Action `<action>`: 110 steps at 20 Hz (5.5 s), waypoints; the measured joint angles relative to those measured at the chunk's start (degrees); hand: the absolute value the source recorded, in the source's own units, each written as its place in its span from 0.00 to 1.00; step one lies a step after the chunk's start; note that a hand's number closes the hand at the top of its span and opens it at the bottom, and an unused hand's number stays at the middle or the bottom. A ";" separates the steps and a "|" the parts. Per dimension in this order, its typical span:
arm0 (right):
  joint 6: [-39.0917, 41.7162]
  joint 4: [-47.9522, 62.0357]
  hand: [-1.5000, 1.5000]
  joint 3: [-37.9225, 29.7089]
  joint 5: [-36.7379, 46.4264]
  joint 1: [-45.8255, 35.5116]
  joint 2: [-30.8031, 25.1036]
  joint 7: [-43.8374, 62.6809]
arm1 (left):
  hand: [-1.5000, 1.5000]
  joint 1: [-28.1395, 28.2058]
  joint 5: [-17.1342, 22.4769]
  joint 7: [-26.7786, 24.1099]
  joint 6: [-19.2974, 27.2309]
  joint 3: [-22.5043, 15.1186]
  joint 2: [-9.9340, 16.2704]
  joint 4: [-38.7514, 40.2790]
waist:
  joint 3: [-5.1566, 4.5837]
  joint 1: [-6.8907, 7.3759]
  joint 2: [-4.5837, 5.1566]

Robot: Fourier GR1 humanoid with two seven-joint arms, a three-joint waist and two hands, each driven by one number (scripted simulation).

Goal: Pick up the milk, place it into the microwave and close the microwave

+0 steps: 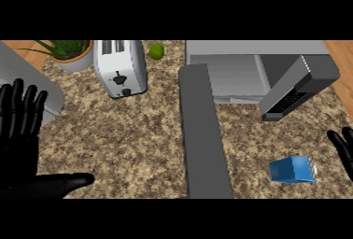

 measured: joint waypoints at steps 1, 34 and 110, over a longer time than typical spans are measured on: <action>1.04 -0.41 0.00 -0.67 -0.32 1.35 -0.35 -0.15 | 0.00 0.95 0.66 0.81 -0.36 0.38 0.29 -1.24 | 0.02 0.03 -0.02; 8.43 24.96 0.00 -12.57 10.96 7.47 6.95 -18.80 | 0.00 23.66 17.31 -1.69 -18.57 14.87 0.17 -13.42 | 0.11 0.73 0.09; -10.12 79.71 1.00 -8.19 23.30 -34.18 9.87 -43.78 | 0.00 23.54 26.23 4.72 -29.07 28.26 -3.64 -14.59 | 0.08 0.68 0.01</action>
